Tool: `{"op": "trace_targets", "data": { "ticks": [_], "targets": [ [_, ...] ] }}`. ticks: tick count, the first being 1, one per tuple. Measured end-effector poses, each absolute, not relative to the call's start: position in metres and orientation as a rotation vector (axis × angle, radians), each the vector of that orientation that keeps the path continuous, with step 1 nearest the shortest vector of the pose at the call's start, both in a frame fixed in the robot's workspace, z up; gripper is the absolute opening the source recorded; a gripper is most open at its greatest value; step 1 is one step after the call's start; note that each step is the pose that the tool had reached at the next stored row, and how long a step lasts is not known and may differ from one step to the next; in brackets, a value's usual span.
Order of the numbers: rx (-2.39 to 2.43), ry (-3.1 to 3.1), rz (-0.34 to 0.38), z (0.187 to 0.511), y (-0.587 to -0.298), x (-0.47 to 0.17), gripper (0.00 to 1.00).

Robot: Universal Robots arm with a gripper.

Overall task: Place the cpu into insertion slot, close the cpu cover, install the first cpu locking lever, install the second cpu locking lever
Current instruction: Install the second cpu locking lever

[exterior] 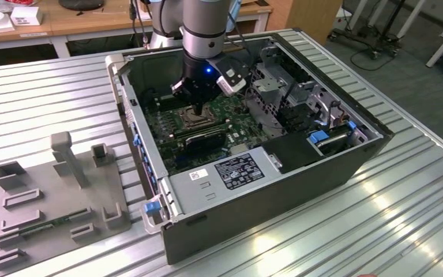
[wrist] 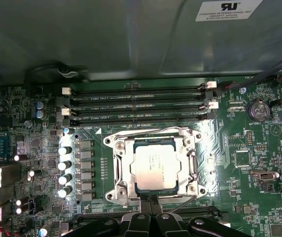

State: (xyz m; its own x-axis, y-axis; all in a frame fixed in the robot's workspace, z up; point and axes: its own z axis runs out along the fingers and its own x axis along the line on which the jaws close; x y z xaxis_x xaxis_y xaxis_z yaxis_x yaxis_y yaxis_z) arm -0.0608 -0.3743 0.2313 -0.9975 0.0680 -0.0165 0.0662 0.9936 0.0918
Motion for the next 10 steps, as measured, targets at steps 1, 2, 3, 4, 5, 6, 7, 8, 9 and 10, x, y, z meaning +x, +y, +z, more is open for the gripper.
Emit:
{"op": "trace_targets", "data": {
  "ticks": [1, 2, 3, 4, 5, 6, 7, 8, 9, 10],
  "targets": [
    [0.105, 3.117, 0.143, 0.2312, -0.3743, -0.0607, 0.11],
    [0.105, 3.117, 0.143, 0.2308, -0.3743, -0.0607, 0.11],
    [0.105, 3.117, 0.143, 0.2304, -0.3743, -0.0607, 0.11],
    [0.105, 3.117, 0.143, 0.2304, -0.3743, -0.0608, 0.11],
    [0.105, 3.117, 0.143, 0.2303, -0.3743, -0.0609, 0.11],
    [0.105, 3.117, 0.143, 0.2302, -0.3743, -0.0611, 0.11],
    [0.105, 3.117, 0.143, 0.23, -0.3743, -0.0613, 0.11],
    [0.105, 3.117, 0.143, 0.2298, -0.3743, -0.0616, 0.11],
    [0.105, 3.117, 0.143, 0.2296, -0.3742, -0.0619, 0.11],
    [0.105, 3.117, 0.143, 0.2294, -0.3743, -0.0623, 0.11]
  ]
}}
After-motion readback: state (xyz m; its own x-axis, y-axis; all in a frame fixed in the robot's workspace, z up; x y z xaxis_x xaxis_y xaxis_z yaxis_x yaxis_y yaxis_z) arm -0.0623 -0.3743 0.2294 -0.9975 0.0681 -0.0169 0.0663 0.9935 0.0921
